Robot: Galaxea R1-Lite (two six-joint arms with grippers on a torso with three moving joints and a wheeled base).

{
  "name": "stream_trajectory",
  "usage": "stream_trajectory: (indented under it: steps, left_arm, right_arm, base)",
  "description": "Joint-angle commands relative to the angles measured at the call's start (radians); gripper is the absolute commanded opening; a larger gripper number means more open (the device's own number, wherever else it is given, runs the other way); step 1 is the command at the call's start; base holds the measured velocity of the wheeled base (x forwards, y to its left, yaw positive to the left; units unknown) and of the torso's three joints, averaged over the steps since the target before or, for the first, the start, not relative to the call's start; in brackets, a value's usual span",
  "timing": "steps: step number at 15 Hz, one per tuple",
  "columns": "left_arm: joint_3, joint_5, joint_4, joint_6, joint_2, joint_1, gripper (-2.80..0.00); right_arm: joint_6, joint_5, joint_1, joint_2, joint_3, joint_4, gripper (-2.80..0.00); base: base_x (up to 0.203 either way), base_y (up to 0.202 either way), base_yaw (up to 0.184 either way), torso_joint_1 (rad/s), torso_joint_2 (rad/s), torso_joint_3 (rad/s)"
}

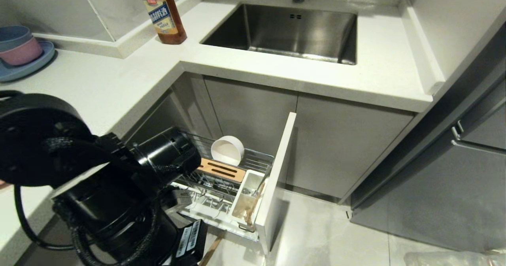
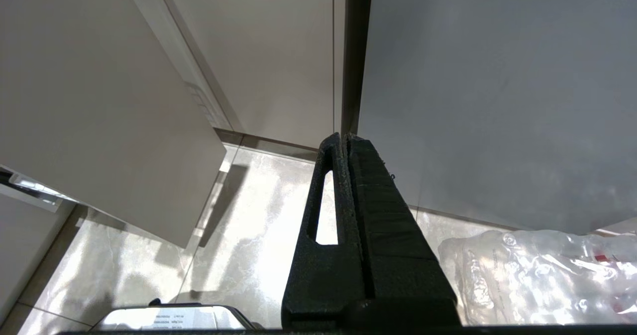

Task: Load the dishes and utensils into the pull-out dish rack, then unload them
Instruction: Pick up the chopsticks and place it in the cupboard

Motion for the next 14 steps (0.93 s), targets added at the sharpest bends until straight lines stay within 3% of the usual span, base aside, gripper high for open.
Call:
stream_trajectory:
  steps: [1,8,14]
  left_arm:
    - [0.002,-0.001,-0.029,-0.006,0.067,0.023,-2.8]
    - [0.012,-0.005,-0.171,-0.005,0.176,0.105,-2.8]
    - [0.007,-0.055,-0.266,-0.005,0.258,0.137,-2.8]
  right_arm:
    - [0.0,0.0,0.0,0.0,0.002,0.0,-2.8]
    - [0.0,0.0,0.0,0.0,0.003,0.0,-2.8]
    - [0.0,0.0,0.0,0.0,0.003,0.0,-2.8]
  base:
    - [0.0,0.0,0.0,0.0,0.0,0.0]
    - [0.0,0.0,0.0,0.0,0.0,0.0]
    - [0.0,0.0,0.0,0.0,0.0,0.0]
